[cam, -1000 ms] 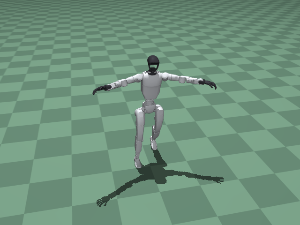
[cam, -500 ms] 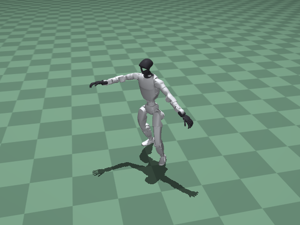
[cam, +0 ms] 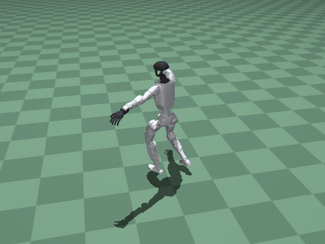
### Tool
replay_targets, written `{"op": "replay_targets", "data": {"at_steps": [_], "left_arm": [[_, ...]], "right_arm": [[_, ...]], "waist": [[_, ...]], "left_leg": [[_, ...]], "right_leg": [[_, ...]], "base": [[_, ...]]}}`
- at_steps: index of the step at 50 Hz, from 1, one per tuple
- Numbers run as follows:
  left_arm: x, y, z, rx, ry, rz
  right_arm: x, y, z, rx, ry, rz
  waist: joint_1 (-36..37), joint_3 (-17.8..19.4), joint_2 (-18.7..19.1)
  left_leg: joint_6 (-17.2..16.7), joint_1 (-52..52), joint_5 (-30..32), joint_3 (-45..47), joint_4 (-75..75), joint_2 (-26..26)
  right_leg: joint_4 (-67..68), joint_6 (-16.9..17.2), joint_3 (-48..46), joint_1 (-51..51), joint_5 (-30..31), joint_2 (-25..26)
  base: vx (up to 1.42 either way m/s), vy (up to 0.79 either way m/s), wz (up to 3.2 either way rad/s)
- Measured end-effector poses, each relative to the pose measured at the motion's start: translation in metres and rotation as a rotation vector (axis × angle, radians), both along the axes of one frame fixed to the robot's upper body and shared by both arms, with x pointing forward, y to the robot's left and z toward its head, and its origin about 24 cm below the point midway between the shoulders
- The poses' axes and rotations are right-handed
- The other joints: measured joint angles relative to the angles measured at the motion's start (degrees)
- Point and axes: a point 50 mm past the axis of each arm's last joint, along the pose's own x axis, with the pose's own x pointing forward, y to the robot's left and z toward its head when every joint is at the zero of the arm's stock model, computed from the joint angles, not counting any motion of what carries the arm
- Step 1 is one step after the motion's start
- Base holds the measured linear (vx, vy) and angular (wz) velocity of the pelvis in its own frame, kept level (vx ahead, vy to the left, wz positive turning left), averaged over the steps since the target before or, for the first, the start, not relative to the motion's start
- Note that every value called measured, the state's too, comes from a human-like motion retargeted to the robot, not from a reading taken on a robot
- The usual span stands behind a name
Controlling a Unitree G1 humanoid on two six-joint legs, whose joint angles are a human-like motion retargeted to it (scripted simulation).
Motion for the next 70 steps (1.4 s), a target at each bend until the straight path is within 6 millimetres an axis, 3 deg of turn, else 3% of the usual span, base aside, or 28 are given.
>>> {"op": "replay_targets", "data": {"at_steps": [2,4,7,10,11,13,15,17,20,22,25,30,32,34,38,40,43,47,48,50,52,55,57,60,63,65,68,70], "left_arm": [[0.008,0.001,0.031,0.092,0.020,-0.024],[0.020,0.001,0.046,0.133,0.071,-0.085],[0.035,0.000,0.044,0.193,0.119,-0.165],[0.047,-0.002,0.034,0.183,0.136,-0.233],[0.051,-0.002,0.034,0.186,0.132,-0.250],[0.060,-0.003,0.041,0.205,0.108,-0.271],[0.069,-0.005,0.058,0.238,0.065,-0.273],[0.072,-0.008,0.079,0.260,0.045,-0.270],[0.065,-0.010,0.100,0.270,0.086,-0.236],[0.059,-0.009,0.099,0.252,0.133,-0.204],[0.064,-0.006,0.073,0.182,0.171,-0.199],[0.077,-0.006,0.020,0.032,0.194,-0.241],[0.078,-0.007,0.017,0.021,0.196,-0.246],[0.080,-0.007,0.023,0.047,0.177,-0.245],[0.082,-0.007,0.042,0.119,0.178,-0.216],[0.084,-0.008,0.045,0.149,0.214,-0.203],[0.094,-0.010,0.019,0.134,0.287,-0.235],[0.101,-0.019,-0.049,-0.034,0.332,-0.304],[0.102,-0.023,-0.064,-0.082,0.328,-0.313],[0.111,-0.030,-0.081,-0.134,0.300,-0.326],[0.129,-0.034,-0.076,-0.119,0.267,-0.352],[0.150,-0.032,-0.038,-0.035,0.272,-0.384],[0.150,-0.030,-0.017,0.023,0.297,-0.369],[0.156,-0.031,-0.012,0.057,0.278,-0.365],[0.169,-0.037,-0.020,0.030,0.205,-0.404],[0.172,-0.038,-0.014,0.027,0.164,-0.416],[0.165,-0.032,0.009,0.074,0.119,-0.399],[0.157,-0.028,0.033,0.136,0.087,-0.374]], "right_arm": [[-0.010,-0.012,0.014,-0.028,-0.028,-0.072],[-0.017,-0.018,0.020,-0.054,-0.010,-0.081],[-0.022,-0.022,0.022,-0.094,-0.027,-0.095],[-0.027,-0.027,0.018,-0.106,-0.017,-0.092],[-0.029,-0.029,0.017,-0.107,-0.010,-0.092],[-0.035,-0.034,0.019,-0.099,-0.007,-0.100],[-0.043,-0.041,0.031,-0.077,-0.021,-0.120],[-0.052,-0.047,0.052,-0.064,-0.052,-0.139],[-0.062,-0.049,0.086,-0.078,-0.125,-0.153],[-0.064,-0.049,0.098,-0.092,-0.166,-0.166],[-0.067,-0.052,0.092,-0.071,-0.153,-0.197],[-0.071,-0.062,0.027,0.067,0.076,-0.226],[-0.071,-0.063,0.014,0.083,0.115,-0.216],[-0.075,-0.065,0.015,0.076,0.084,-0.212],[-0.087,-0.072,0.048,0.062,-0.070,-0.235],[-0.090,-0.072,0.057,0.061,-0.129,-0.252],[-0.088,-0.072,0.041,0.073,-0.119,-0.270],[-0.088,-0.073,0.004,0.125,-0.019,-0.255],[-0.090,-0.074,0.000,0.136,-0.003,-0.249],[-0.096,-0.078,0.004,0.137,-0.011,-0.255],[-0.105,-0.083,0.020,0.116,-0.056,-0.279],[-0.113,-0.087,0.046,0.087,-0.132,-0.303],[-0.112,-0.085,0.052,0.066,-0.170,-0.319],[-0.108,-0.084,0.039,0.064,-0.165,-0.360],[-0.109,-0.084,-0.001,0.150,-0.062,-0.383],[-0.111,-0.084,-0.026,0.209,0.010,-0.383],[-0.111,-0.084,-0.029,0.184,0.039,-0.360],[-0.109,-0.085,-0.007,0.118,-0.020,-0.342]], "waist": [[-1.13,-0.76,-0.21],[-2.96,-2.09,0.74],[-7.44,-3.73,4.24],[-11.35,-4.62,7.66],[-12.24,-4.78,7.60],[-13.82,-4.85,5.90],[-15.04,-3.76,2.14],[-14.83,-1.82,-0.49],[-13.09,0.88,-0.94],[-13.94,0.86,-0.83],[-18.91,-1.13,0.32],[-25.42,-4.35,-1.47],[-25.40,-4.95,-1.49],[-23.73,-3.91,-0.35],[-18.85,-0.85,1.96],[-17.26,-0.75,1.38],[-14.36,-2.08,0.81],[-11.27,-4.74,3.65],[-11.11,-5.18,4.29],[-11.32,-5.11,4.36],[-12.03,-2.94,2.18],[-12.78,1.55,-1.49],[-14.31,2.67,-2.28],[-18.63,0.61,-2.07],[-22.72,-3.37,-3.27],[-24.51,-5.81,-4.37],[-25.32,-7.00,-2.77],[-25.16,-4.76,0.35]], "left_leg": [[-1.51,-2.47,0.20,3.14,2.79,1.37],[-3.32,-2.29,3.70,4.15,-1.34,2.35],[-4.96,0.15,16.36,3.17,-14.88,3.64],[-9.41,0.59,31.37,-0.91,-26.01,5.45],[-10.50,0.68,32.27,-5.23,-27.58,4.87],[-10.17,0.75,28.63,-11.88,-26.71,2.67],[-6.99,-1.19,18.05,-11.46,-14.72,0.13],[-3.82,-5.12,6.75,-6.40,6.44,1.25],[-1.65,-7.39,-4.07,-3.69,30.99,5.00],[-1.76,-5.89,-6.33,-4.30,36.59,4.54],[-2.09,-0.97,-6.76,-5.64,32.98,3.07],[-2.84,9.59,4.10,-11.48,8.83,-5.57],[-2.80,12.27,4.71,-9.11,0.20,-4.58],[-2.90,14.35,2.37,-6.27,-6.30,-2.08],[-2.18,10.01,-5.79,-2.78,-3.86,2.87],[-2.40,5.93,-6.07,-1.60,-2.37,3.55],[-4.36,3.46,4.18,-0.13,-10.05,4.39],[-8.67,2.75,25.36,-0.49,-24.82,8.20],[-10.36,2.11,28.07,-1.14,-26.66,8.98],[-11.83,0.77,27.38,-2.25,-26.77,9.06],[-10.20,-1.37,20.04,-1.30,-17.48,7.96],[-4.62,-6.85,4.71,2.03,10.37,10.31],[-1.98,-8.11,-2.07,1.66,23.71,11.69],[-3.29,-4.94,-3.28,-1.72,27.79,7.95],[-6.28,3.96,-0.34,-5.40,17.86,-0.23],[-6.79,9.62,4.23,-7.93,11.32,-4.41],[-7.80,15.15,8.47,-10.88,4.52,-4.71],[-8.87,17.21,0.43,-11.17,-1.60,-1.56]], "right_leg": [[6.61,-1.61,-1.02,0.09,-2.15,-1.47],[5.57,-0.47,-1.52,2.47,-0.67,0.68],[-6.26,1.96,-2.06,7.62,4.34,7.26],[-24.56,3.14,-0.86,12.27,13.74,13.79],[-31.20,3.73,0.05,14.02,17.28,14.42],[-41.79,4.27,0.23,16.75,20.02,12.99],[-46.70,3.81,-1.90,17.94,14.77,8.33],[-45.87,2.81,-1.35,16.03,7.09,5.29],[-35.95,0.26,4.47,6.45,0.51,6.71],[-33.15,0.54,6.52,0.91,1.92,8.30],[-43.36,2.42,6.80,0.32,10.75,8.71],[-66.60,5.32,6.13,4.26,35.00,4.74],[-66.38,6.15,0.18,3.95,33.71,4.13],[-59.12,4.62,-3.06,3.97,26.41,5.13],[-23.19,2.19,-4.69,-1.41,7.92,5.20],[-10.46,2.14,-4.06,-1.95,3.11,3.52],[-10.39,3.12,0.59,3.63,3.65,5.95],[-25.46,3.13,6.07,14.60,13.93,13.02],[-29.90,2.80,6.09,17.20,16.53,13.57],[-39.04,2.24,3.70,21.62,16.74,12.10],[-45.61,2.27,-0.42,23.63,9.26,8.59],[-43.39,1.34,-3.09,18.48,-1.76,5.74],[-38.34,0.69,-2.97,11.22,-2.33,6.26],[-43.05,2.63,-4.55,4.99,7.74,6.94],[-59.50,5.55,-3.79,5.53,25.96,5.92],[-66.84,6.45,-1.74,5.13,34.14,5.30],[-64.61,4.50,-2.27,3.03,31.18,6.60],[-54.03,2.61,-4.25,0.32,24.10,8.73]], "base": [[-0.19,0.12,-1.36],[-0.29,0.09,-0.93],[-0.48,0.05,-0.46],[-0.62,0.01,-0.55],[-0.66,-0.01,-0.74],[-0.69,-0.04,-0.75],[-0.72,-0.07,-0.85],[-0.73,-0.05,-1.44],[-0.74,-0.01,-2.03],[-0.72,-0.04,-1.35],[-0.70,-0.04,-0.02],[-0.82,0.03,0.18],[-0.93,0.04,-0.54],[-0.99,0.04,-0.97],[-0.99,-0.03,-0.97],[-0.95,-0.14,-0.54],[-0.97,-0.24,-0.54],[-1.06,-0.34,-0.40],[-1.15,-0.36,0.05],[-1.23,-0.36,0.37],[-1.33,-0.36,0.54],[-1.34,-0.32,0.12],[-1.27,-0.26,0.05],[-1.19,-0.22,0.64],[-1.20,-0.15,0.88],[-1.28,-0.08,0.55],[-1.40,-0.02,0.09],[-1.51,0.03,-0.08]]}}
